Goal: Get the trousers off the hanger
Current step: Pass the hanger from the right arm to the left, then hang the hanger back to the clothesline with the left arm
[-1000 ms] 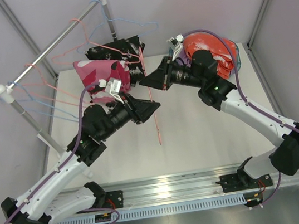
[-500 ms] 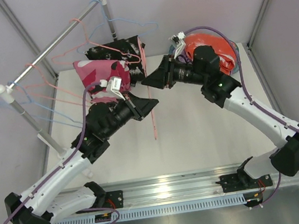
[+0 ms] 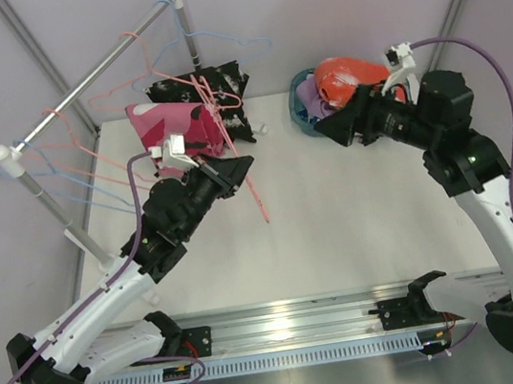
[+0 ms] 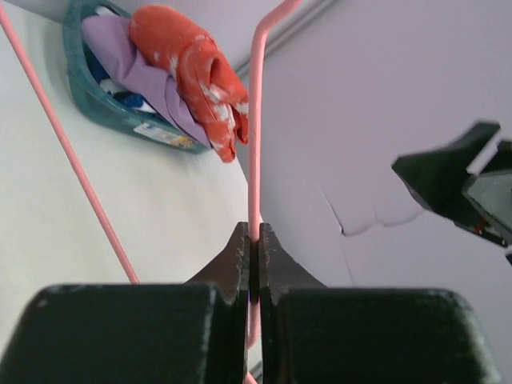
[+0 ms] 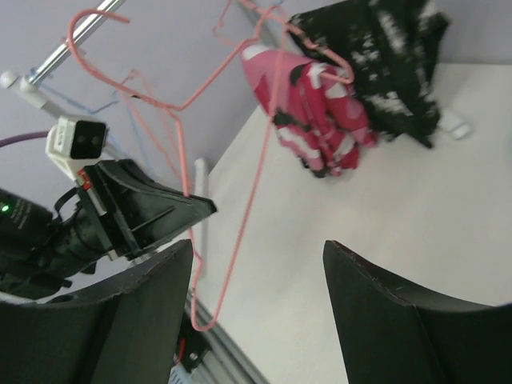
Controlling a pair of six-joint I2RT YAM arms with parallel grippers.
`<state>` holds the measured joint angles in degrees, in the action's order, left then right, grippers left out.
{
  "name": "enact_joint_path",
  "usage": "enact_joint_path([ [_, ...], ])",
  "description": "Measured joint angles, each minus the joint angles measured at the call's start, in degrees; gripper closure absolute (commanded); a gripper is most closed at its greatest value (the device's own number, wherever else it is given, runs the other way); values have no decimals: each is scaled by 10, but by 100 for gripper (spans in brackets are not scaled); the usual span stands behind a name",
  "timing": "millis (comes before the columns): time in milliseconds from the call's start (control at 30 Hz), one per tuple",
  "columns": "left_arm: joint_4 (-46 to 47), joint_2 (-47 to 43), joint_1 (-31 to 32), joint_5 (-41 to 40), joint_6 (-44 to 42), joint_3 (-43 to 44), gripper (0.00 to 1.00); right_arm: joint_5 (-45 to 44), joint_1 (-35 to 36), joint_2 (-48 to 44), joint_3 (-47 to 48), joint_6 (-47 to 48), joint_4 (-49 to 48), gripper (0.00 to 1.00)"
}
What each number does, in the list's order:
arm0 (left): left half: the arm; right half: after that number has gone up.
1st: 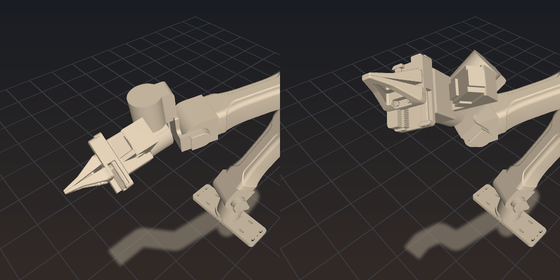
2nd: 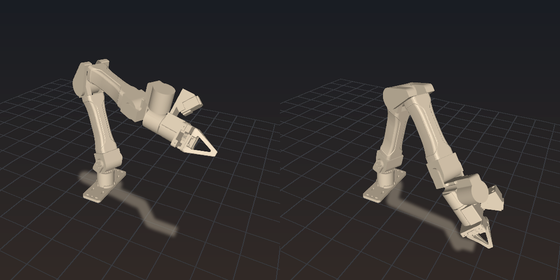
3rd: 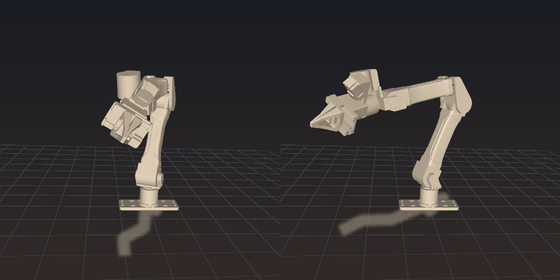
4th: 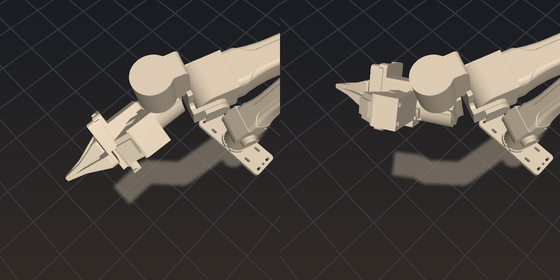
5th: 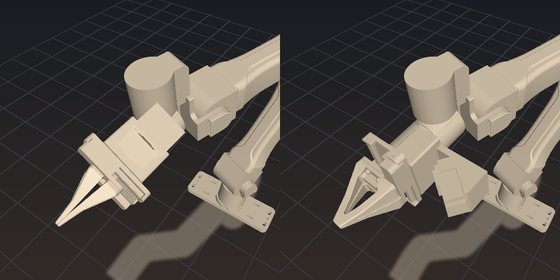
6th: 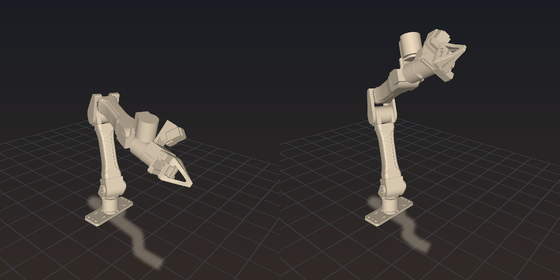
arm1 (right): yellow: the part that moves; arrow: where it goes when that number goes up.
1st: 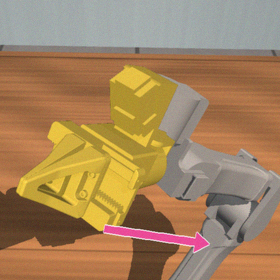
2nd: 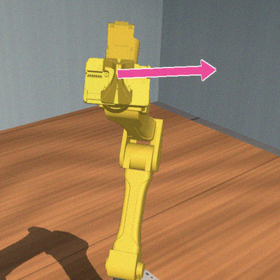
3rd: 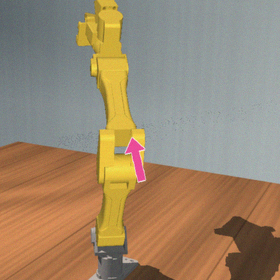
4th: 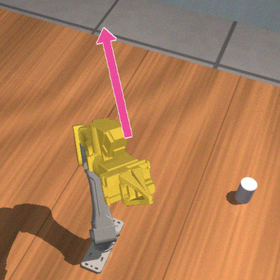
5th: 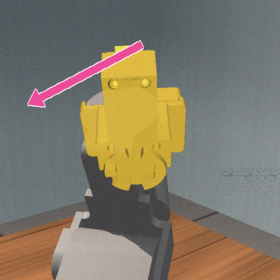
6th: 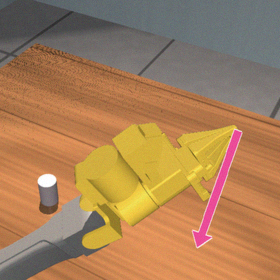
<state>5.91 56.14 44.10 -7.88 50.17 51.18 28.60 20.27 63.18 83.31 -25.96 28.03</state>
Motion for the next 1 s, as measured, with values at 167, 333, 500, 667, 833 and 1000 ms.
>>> enact_joint_path([
  [167,0,1,0,-63,25,7,100,-25,-45,-24,0,13,31,28],
  [333,-6,2,0,-133,54,27,100,-39,-59,-12,-21,17,49,29],
  [500,-33,3,0,-185,73,43,100,-50,-68,-7,-34,21,62,29],
  [667,-40,25,9,-196,74,70,100,-62,-76,-7,-35,23,63,29],
  [833,-76,29,31,-241,83,76,100,-73,-83,-7,-40,23,63,29],
  [1000,-160,51,17,-289,82,134,100,-73,-85,-5,-45,23,62,30],
])
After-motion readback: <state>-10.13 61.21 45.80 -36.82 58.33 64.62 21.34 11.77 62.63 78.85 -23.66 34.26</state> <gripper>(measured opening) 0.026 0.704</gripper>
